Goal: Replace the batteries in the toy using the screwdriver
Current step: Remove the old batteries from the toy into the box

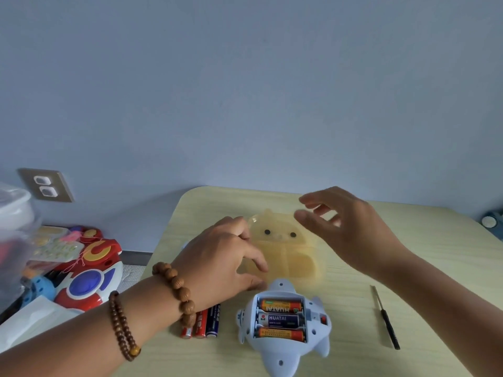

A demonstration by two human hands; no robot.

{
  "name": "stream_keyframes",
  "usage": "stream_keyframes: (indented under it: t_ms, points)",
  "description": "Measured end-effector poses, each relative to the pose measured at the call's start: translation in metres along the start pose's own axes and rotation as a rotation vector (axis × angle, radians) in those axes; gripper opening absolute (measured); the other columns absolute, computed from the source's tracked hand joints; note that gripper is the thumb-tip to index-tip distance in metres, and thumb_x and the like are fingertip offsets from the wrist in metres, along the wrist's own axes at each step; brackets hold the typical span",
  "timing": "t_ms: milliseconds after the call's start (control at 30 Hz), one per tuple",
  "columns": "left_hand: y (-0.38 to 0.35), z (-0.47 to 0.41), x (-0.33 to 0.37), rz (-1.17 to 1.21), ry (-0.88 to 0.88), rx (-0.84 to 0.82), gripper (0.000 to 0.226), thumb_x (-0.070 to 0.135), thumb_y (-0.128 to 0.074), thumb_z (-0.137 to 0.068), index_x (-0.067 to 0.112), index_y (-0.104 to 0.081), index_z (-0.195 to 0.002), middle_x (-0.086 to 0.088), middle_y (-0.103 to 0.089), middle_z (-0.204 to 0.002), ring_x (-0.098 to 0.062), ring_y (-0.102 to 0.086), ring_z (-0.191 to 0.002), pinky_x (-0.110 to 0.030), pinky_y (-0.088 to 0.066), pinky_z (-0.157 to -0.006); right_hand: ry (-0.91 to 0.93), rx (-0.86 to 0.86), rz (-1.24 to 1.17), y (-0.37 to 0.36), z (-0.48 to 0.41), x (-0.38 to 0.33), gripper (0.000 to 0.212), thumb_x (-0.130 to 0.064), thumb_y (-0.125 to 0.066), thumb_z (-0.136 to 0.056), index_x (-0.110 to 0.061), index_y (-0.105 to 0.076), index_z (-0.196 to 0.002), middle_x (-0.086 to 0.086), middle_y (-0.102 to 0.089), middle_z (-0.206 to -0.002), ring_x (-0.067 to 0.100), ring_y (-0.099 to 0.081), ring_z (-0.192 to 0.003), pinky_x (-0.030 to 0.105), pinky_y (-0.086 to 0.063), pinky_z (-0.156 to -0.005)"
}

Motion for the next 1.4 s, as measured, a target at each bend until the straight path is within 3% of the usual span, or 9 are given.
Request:
stream_keyframes:
  t_ms: [167,267,367,433,500,600,700,1100,1400]
  points:
    - [0.016,0.006,0.003,0.067,0.012,0.024,0.023,0.054,-0.076,-0.076,0.043,-0.072,-0.096,0.022,-0.053,-0.100,0.004,-0.052,-0.099,-0.014,-0.041,-0.083,0.094,-0.320,-0.199,0.015,0.083,-0.027,0.090,-0.082,-0.070,-0.059,-0.049,-0.043,-0.138,-0.028,-0.050,-0.136,-0.002,-0.051,-0.127,0.021,-0.049,-0.093]
    - [0.027,0.015,0.017,0.104,-0.024,0.074,0.013,0.046,-0.072,-0.080,0.042,-0.071,-0.092,0.021,-0.057,-0.096,-0.002,-0.056,-0.098,-0.007,-0.039,-0.077,0.098,-0.376,-0.194,0.003,0.098,-0.025,0.101,-0.078,-0.074,-0.054,-0.049,-0.036,-0.143,-0.034,-0.043,-0.140,-0.007,-0.047,-0.129,0.018,-0.047,-0.095]
    - [0.022,0.024,0.039,0.143,-0.015,0.009,0.019,0.052,-0.074,-0.077,0.044,-0.068,-0.092,0.022,-0.057,-0.097,0.000,-0.055,-0.095,-0.006,-0.038,-0.073,0.089,-0.332,-0.172,-0.009,0.099,-0.023,0.084,-0.061,-0.088,-0.058,-0.055,-0.046,-0.131,-0.035,-0.051,-0.129,-0.007,-0.056,-0.113,0.009,-0.047,-0.085]
    - [0.010,0.026,0.051,0.140,0.016,-0.008,0.021,0.051,-0.076,-0.075,0.041,-0.068,-0.091,0.022,-0.056,-0.097,0.002,-0.054,-0.092,-0.006,-0.038,-0.071,0.063,-0.312,-0.203,-0.013,0.099,-0.021,0.073,-0.050,-0.092,-0.059,-0.055,-0.056,-0.122,-0.027,-0.062,-0.120,0.002,-0.065,-0.102,0.015,-0.052,-0.081]
    - [0.001,0.026,0.058,0.151,0.064,0.021,0.019,0.046,-0.076,-0.074,0.037,-0.067,-0.088,0.019,-0.056,-0.093,0.005,-0.052,-0.089,-0.006,-0.038,-0.069,0.040,-0.310,-0.239,-0.014,0.100,-0.020,0.073,-0.049,-0.092,-0.057,-0.054,-0.058,-0.121,-0.021,-0.068,-0.114,0.008,-0.068,-0.097,0.023,-0.056,-0.081]
    - [-0.006,0.023,0.062,0.193,0.157,0.049,0.017,0.043,-0.075,-0.072,0.035,-0.064,-0.081,0.017,-0.056,-0.089,0.007,-0.051,-0.081,-0.007,-0.037,-0.063,-0.005,-0.318,-0.275,-0.011,0.102,-0.022,0.070,-0.044,-0.095,-0.055,-0.052,-0.061,-0.116,-0.022,-0.070,-0.105,0.006,-0.069,-0.093,0.014,-0.053,-0.077]
    - [-0.009,0.020,0.065,0.211,0.224,0.043,0.016,0.042,-0.073,-0.070,0.035,-0.061,-0.078,0.016,-0.057,-0.091,0.001,-0.052,-0.073,-0.010,-0.036,-0.060,-0.040,-0.337,-0.273,-0.009,0.103,-0.023,0.067,-0.042,-0.096,-0.054,-0.049,-0.064,-0.112,-0.021,-0.072,-0.099,0.007,-0.070,-0.089,0.018,-0.055,-0.079]
    - [-0.020,0.014,0.079,0.298,0.352,0.079,0.016,0.034,-0.069,-0.071,0.030,-0.055,-0.078,0.014,-0.052,-0.096,-0.004,-0.051,-0.089,-0.019,-0.038,-0.067,-0.088,-0.306,-0.278,-0.015,0.105,-0.018,0.071,-0.046,-0.095,-0.050,-0.051,-0.061,-0.111,-0.014,-0.074,-0.097,0.008,-0.070,-0.089,0.030,-0.058,-0.082]
    - [-0.013,0.015,0.083,0.298,0.193,0.079,0.010,0.024,-0.064,-0.078,0.029,-0.055,-0.079,0.012,-0.056,-0.090,-0.003,-0.048,-0.080,-0.014,-0.032,-0.065,-0.037,-0.269,-0.258,-0.021,0.107,-0.015,0.068,-0.047,-0.093,-0.051,-0.047,-0.062,-0.111,-0.017,-0.071,-0.100,0.008,-0.069,-0.093,0.025,-0.056,-0.080]
Point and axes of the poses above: each hand's wrist, its own z-axis away from the middle knuckle, its own y-axis out of the back of the hand, x = y × z, the point moved 2 cm from there along -z, towards the middle knuckle
